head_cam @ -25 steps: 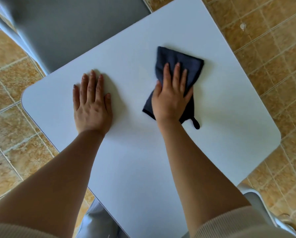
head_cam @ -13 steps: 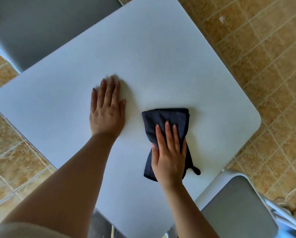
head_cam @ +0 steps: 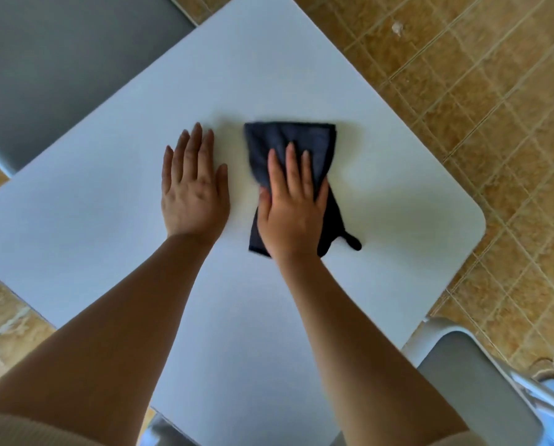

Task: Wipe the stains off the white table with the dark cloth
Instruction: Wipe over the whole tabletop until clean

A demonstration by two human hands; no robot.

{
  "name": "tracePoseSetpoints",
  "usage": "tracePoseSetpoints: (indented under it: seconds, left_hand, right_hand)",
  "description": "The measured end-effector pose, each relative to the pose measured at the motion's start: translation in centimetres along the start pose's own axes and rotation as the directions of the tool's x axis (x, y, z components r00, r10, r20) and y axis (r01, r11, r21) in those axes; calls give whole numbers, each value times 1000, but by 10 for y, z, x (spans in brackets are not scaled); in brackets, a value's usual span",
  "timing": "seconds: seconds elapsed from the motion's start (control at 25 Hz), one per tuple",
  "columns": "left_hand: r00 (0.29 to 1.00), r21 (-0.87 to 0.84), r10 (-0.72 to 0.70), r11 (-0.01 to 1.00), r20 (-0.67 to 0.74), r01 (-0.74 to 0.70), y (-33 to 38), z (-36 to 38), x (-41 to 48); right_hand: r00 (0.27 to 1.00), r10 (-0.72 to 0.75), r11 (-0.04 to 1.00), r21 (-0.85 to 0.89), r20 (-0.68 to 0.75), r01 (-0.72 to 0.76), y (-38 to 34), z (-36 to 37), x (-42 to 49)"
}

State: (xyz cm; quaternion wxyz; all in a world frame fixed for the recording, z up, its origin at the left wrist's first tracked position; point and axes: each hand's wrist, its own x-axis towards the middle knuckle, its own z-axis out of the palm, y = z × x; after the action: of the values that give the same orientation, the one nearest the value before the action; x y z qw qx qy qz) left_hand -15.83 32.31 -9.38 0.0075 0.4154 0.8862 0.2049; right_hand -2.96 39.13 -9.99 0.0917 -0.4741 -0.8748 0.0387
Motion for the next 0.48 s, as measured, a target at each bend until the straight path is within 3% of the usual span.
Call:
tracePoseSetpoints:
  seconds: [0.16, 0.32, 0.48]
  left_hand:
    - [997, 18, -7, 1000, 78, 6, -3, 10, 44]
    - [993, 39, 39, 998, 110, -43, -13, 17, 50]
    - [991, 57, 31, 998, 128, -39, -12, 18, 51]
  right_hand:
    - [987, -142, 989, -14, 80, 144, 34, -15, -42]
    - [992, 123, 989, -94, 40, -119, 84, -22, -24]
    - [943, 330, 943, -52, 45, -327, 78, -12, 59]
